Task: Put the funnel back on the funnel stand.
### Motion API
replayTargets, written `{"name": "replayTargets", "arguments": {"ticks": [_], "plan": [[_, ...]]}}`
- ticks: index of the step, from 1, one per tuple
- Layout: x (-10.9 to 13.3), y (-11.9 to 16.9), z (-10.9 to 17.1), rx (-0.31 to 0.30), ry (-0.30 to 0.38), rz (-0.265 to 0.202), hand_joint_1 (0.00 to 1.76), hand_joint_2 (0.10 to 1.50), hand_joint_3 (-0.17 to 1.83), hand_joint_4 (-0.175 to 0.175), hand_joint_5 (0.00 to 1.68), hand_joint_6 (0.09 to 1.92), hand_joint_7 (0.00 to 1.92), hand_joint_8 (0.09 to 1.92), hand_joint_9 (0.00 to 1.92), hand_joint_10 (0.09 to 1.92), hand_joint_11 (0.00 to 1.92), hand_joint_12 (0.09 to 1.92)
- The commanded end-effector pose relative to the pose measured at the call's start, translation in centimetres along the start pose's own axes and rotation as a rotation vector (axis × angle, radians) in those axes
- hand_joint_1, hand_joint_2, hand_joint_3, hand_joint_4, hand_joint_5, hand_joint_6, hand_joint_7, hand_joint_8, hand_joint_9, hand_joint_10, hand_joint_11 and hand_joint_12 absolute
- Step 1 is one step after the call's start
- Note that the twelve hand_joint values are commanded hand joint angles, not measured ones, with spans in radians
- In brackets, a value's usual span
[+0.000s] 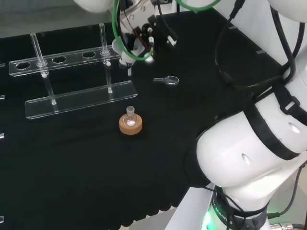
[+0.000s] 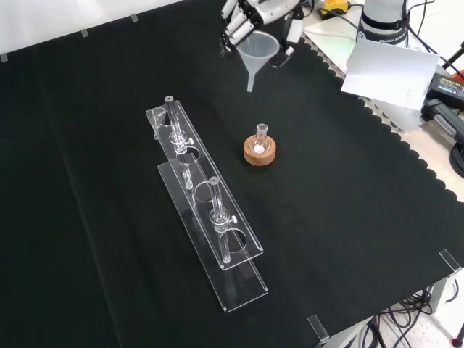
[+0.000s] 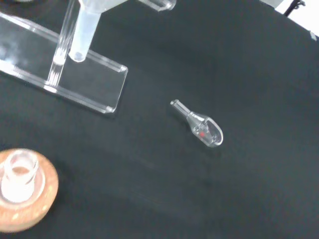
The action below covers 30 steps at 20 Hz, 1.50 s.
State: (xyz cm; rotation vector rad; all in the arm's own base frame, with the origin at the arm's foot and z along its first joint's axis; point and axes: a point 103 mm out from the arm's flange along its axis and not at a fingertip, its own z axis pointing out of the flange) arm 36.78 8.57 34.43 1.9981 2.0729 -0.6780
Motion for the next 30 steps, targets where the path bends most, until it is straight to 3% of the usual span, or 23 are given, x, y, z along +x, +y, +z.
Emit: {"name": "replayTargets", "arguments": {"ticks": [1, 9, 12, 18, 30], "plan": [[-3.0, 1.9, -1.8, 0.004, 0.039, 0.033, 0.72, 0.78, 0.48, -0.020, 0.64, 0.58, 0.78, 0.61, 1.23, 0.17, 0.93, 1.04], [-5.2, 6.3, -2.2, 0.009, 0.071, 0.044, 0.72, 0.78, 0.48, -0.021, 0.64, 0.59, 0.78, 0.61, 1.23, 0.16, 0.93, 1.04], [-5.0, 8.1, -2.1, -0.020, 0.053, 0.039, 0.72, 0.78, 0.48, -0.022, 0.64, 0.60, 0.78, 0.61, 1.23, 0.16, 0.93, 1.04], [-4.3, 11.7, -1.9, -0.017, 0.059, 0.016, 0.73, 0.78, 0.48, -0.026, 0.65, 0.61, 0.78, 0.61, 1.23, 0.16, 0.95, 1.02], [-4.7, 16.1, -1.1, -0.007, 0.084, 0.009, 0.74, 0.78, 0.48, -0.032, 0.65, 0.62, 0.79, 0.61, 1.24, 0.15, 0.98, 1.00]]}}
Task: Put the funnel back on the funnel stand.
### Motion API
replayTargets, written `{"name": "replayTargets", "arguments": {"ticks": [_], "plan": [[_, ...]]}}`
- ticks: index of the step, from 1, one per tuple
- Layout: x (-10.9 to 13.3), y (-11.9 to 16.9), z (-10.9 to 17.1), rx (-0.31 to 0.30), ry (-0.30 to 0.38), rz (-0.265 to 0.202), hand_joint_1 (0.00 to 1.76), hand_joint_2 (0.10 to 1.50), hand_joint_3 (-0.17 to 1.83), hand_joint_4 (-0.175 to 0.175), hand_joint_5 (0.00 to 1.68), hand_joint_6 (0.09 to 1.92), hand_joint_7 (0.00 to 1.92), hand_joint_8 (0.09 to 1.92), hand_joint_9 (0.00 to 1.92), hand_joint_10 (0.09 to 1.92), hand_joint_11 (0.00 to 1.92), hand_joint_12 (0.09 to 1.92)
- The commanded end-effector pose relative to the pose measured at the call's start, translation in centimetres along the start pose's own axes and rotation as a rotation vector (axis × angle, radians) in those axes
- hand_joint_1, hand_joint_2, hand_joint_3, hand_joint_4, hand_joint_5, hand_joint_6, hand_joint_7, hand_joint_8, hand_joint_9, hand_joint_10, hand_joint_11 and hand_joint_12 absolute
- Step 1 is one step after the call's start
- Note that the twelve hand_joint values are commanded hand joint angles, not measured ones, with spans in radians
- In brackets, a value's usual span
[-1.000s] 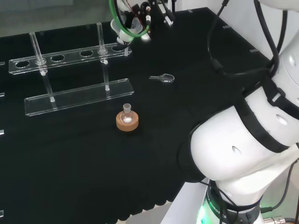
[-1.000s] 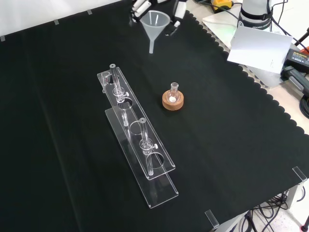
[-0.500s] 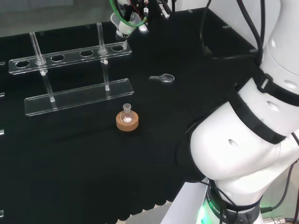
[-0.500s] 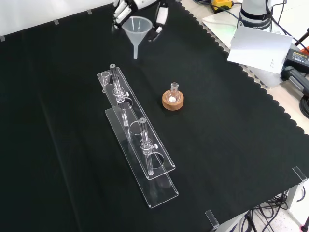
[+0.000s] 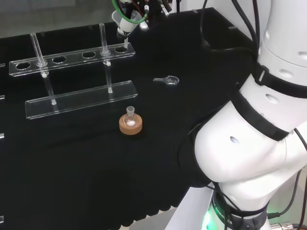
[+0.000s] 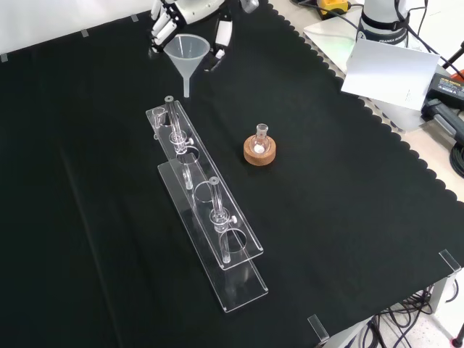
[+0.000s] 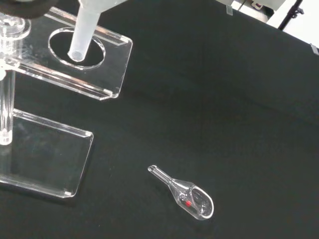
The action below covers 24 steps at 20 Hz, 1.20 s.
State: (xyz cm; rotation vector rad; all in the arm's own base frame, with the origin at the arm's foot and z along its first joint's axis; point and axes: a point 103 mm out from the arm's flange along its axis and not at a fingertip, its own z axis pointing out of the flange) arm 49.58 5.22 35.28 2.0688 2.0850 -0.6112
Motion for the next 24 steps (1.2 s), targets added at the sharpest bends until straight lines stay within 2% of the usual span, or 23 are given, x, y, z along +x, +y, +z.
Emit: {"name": "replayTargets", "arguments": {"ticks": [1, 11, 24], "plan": [[-0.3, 3.9, 0.5, -0.005, 0.015, -0.016, 0.74, 0.78, 0.48, -0.032, 0.65, 0.62, 0.79, 0.61, 1.24, 0.15, 0.98, 1.00], [0.1, 6.1, 1.4, 0.015, 0.022, -0.041, 0.74, 0.78, 0.48, -0.034, 0.65, 0.63, 0.79, 0.62, 1.25, 0.14, 0.98, 0.99], [1.2, 6.1, 3.5, 0.054, 0.008, -0.058, 0.75, 0.78, 0.48, -0.035, 0.65, 0.63, 0.80, 0.62, 1.25, 0.13, 0.99, 0.99]]}}
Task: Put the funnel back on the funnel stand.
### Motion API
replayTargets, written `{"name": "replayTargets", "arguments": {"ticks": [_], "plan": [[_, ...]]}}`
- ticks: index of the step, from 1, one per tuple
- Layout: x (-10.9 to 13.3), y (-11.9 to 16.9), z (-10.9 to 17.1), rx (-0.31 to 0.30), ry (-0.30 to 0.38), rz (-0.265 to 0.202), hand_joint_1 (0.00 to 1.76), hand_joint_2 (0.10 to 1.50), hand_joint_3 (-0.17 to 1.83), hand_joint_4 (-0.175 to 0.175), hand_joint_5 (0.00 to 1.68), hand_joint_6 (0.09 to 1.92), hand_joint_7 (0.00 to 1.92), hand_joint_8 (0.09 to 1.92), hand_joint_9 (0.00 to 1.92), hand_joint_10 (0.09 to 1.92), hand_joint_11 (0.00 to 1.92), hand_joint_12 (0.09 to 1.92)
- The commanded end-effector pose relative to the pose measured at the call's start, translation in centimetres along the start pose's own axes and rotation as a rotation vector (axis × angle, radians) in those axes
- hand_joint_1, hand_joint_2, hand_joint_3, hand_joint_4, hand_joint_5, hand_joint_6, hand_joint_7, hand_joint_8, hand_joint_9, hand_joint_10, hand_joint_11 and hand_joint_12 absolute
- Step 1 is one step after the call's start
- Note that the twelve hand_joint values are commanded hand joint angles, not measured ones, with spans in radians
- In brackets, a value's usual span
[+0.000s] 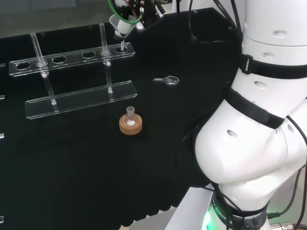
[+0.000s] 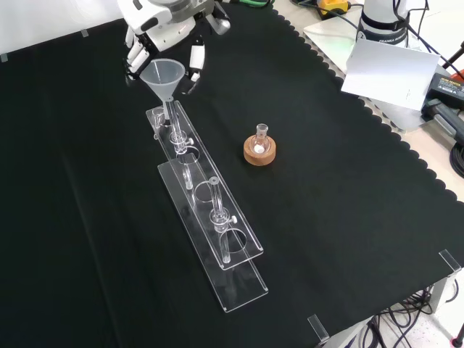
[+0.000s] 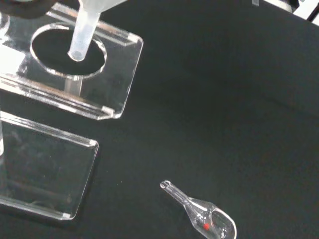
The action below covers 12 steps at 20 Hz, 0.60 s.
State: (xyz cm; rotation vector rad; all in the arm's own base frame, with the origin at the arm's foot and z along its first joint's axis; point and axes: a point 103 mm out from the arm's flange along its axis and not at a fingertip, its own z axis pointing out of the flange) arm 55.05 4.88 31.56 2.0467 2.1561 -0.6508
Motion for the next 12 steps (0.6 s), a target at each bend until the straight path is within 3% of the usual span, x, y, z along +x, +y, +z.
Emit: {"name": "replayTargets", "arguments": {"ticks": [1, 8, 12], "plan": [[0.5, 0.2, 1.3, 0.022, -0.002, -0.007, 0.75, 0.78, 0.48, -0.035, 0.65, 0.63, 0.80, 0.62, 1.25, 0.13, 0.99, 0.99], [1.2, 1.3, 3.0, 0.048, 0.009, -0.023, 0.75, 0.78, 0.48, -0.036, 0.64, 0.63, 0.78, 0.61, 1.24, 0.13, 0.98, 0.98], [1.4, 1.7, 3.8, 0.058, 0.019, -0.032, 0.74, 0.78, 0.48, -0.046, 0.53, 0.59, 0.68, 0.64, 1.17, 0.10, 0.96, 1.00]]}}
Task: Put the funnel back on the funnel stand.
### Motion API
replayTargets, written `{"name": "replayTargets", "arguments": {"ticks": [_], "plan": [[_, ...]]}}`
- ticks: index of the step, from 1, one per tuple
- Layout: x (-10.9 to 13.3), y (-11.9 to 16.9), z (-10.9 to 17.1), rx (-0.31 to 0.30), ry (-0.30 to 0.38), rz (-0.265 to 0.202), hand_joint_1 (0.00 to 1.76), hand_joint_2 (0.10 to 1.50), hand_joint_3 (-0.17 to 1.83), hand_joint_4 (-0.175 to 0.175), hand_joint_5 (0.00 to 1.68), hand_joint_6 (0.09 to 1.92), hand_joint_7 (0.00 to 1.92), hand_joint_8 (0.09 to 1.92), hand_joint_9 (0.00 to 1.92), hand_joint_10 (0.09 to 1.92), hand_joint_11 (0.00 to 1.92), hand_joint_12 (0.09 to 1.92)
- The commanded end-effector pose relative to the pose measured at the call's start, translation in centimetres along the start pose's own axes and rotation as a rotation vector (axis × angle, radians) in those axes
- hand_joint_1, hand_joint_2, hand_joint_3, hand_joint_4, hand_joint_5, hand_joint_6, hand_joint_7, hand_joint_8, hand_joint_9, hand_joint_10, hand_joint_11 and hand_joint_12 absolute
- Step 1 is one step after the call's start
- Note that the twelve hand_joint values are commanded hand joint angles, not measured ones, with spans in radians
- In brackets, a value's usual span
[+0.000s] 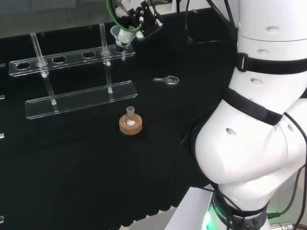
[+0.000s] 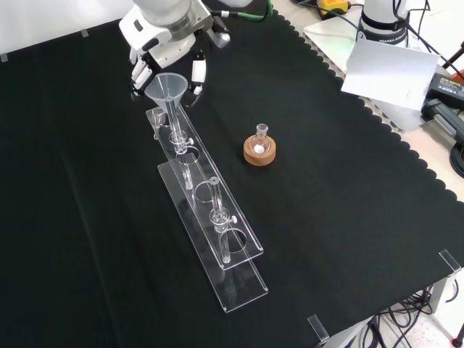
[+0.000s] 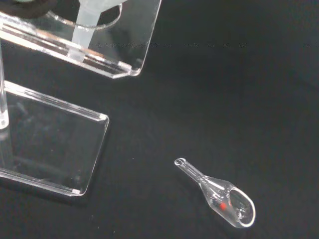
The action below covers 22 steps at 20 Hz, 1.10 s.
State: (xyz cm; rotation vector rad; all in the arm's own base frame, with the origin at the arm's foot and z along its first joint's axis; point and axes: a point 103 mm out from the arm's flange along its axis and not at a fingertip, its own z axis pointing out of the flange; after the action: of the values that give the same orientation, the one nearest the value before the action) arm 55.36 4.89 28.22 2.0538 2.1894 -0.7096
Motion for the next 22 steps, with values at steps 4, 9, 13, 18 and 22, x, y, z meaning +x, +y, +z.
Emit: {"name": "replayTargets", "arguments": {"ticks": [4, 9, 13, 18, 22], "plan": [[0.0, 0.6, 1.3, 0.014, 0.038, -0.031, 0.70, 0.76, 0.48, -0.045, 0.40, 0.45, 0.53, 0.69, 1.06, 0.09, 0.80, 1.11], [-0.8, -0.4, 1.3, -0.003, 0.086, -0.073, 0.55, 0.67, 0.42, -0.028, 0.24, 0.15, 0.28, 0.69, 0.84, 0.09, 0.50, 1.30], [-1.4, -1.9, 1.0, -0.033, 0.106, -0.099, 0.45, 0.64, 0.31, -0.013, 0.16, 0.09, 0.08, 0.65, 0.67, 0.09, 0.37, 1.37], [-1.9, -4.7, 0.3, -0.080, 0.106, -0.086, 0.44, 0.64, 0.28, -0.012, 0.16, 0.09, 0.05, 0.65, 0.62, 0.09, 0.35, 1.38], [-2.5, -7.9, -0.7, -0.114, 0.108, -0.054, 0.47, 0.66, 0.28, -0.018, 0.22, 0.09, 0.10, 0.66, 0.65, 0.09, 0.36, 1.38]]}}
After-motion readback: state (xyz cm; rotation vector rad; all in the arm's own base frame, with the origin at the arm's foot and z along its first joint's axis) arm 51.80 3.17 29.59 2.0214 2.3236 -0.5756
